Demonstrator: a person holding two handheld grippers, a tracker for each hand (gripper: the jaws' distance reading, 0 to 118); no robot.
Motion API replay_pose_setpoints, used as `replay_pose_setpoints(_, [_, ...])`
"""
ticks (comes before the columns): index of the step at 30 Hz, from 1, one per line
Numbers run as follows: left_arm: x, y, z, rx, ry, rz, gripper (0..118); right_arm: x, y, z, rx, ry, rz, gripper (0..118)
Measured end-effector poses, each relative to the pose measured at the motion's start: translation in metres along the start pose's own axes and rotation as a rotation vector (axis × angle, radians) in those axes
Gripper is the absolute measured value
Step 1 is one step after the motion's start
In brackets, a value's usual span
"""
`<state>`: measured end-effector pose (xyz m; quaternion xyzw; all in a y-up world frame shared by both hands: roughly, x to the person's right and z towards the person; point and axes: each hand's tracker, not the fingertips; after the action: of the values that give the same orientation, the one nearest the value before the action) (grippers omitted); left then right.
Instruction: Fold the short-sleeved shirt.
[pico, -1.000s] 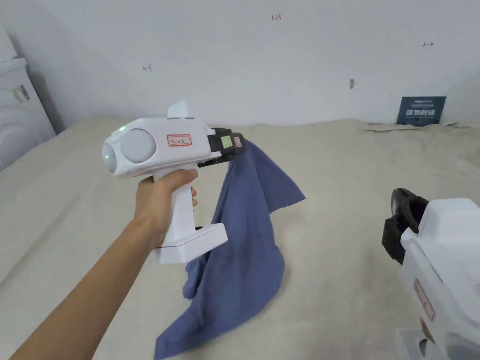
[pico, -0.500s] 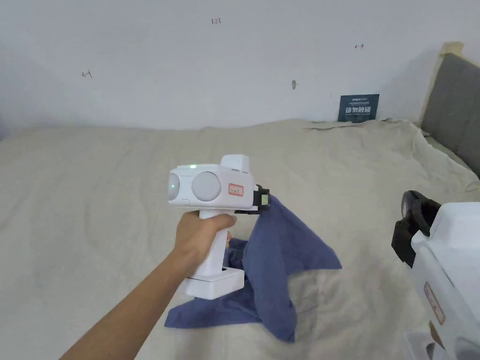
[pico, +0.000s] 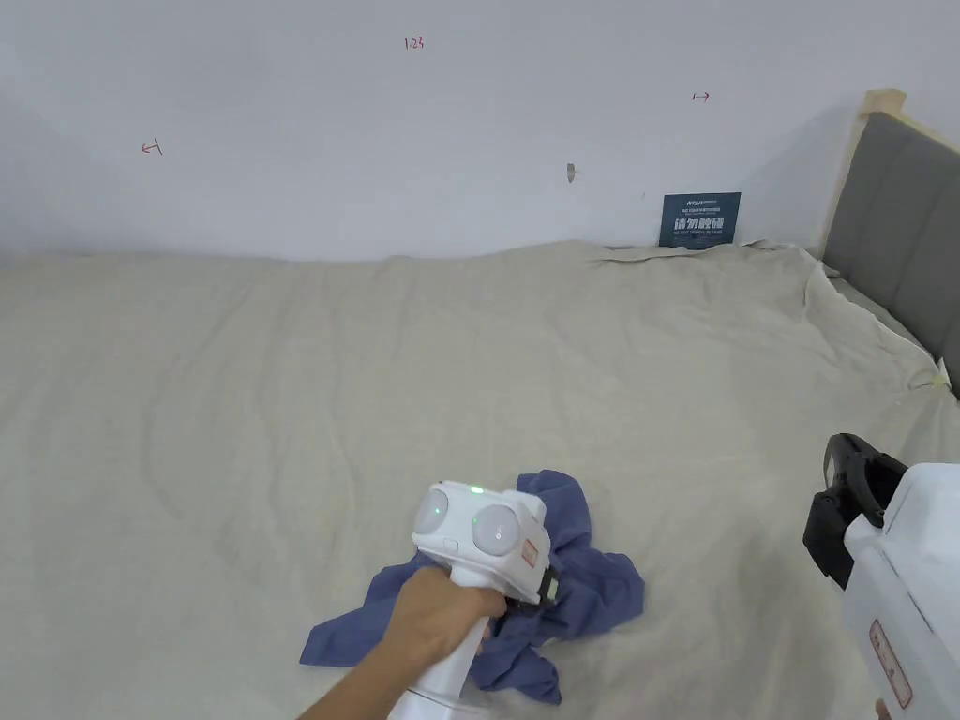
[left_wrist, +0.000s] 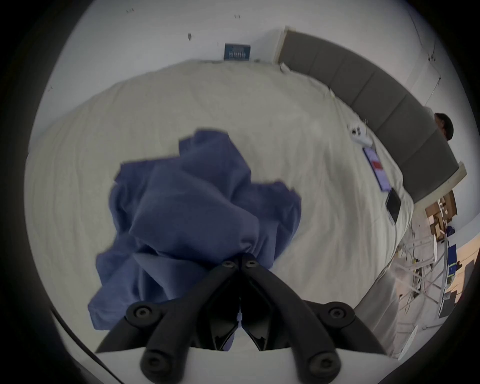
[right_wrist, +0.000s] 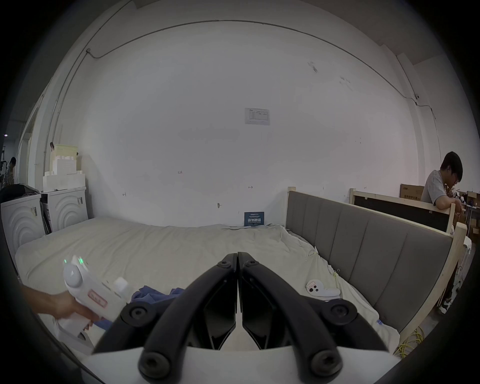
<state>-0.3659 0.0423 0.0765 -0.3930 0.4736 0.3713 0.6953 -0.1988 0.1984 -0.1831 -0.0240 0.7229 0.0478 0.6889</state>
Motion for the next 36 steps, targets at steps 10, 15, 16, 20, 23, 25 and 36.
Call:
replay_pose_setpoints(10, [0.003, -0.004, 0.023, 0.06, -0.071, -0.016, 88, 0.001, 0.001, 0.004, -0.003, -0.007, 0.011, 0])
replay_pose_setpoints(15, [-0.006, -0.002, 0.077, 0.248, -0.065, 0.001, 112, -0.008, 0.008, 0.011, 0.008, -0.005, 0.01, 0])
replay_pose_setpoints(16, [-0.009, -0.002, 0.087, 0.283, -0.061, 0.018, 112, -0.008, 0.009, 0.012, 0.012, -0.004, 0.01, 0])
replay_pose_setpoints(20, [-0.033, -0.011, 0.127, 0.44, -0.055, 0.082, 112, -0.013, 0.014, 0.015, 0.029, 0.0, 0.009, 0])
replay_pose_setpoints(23, [-0.039, -0.026, 0.164, 0.541, -0.017, 0.084, 112, -0.017, 0.017, 0.016, 0.039, 0.004, 0.01, 0])
replay_pose_setpoints(25, [-0.045, -0.037, 0.184, 0.612, 0.044, 0.07, 112, -0.019, 0.018, 0.016, 0.044, 0.007, 0.012, 0])
replay_pose_setpoints(36, [-0.082, -0.099, 0.22, 0.903, 0.35, 0.064, 102, -0.033, 0.017, 0.017, 0.056, 0.025, 0.019, 0])
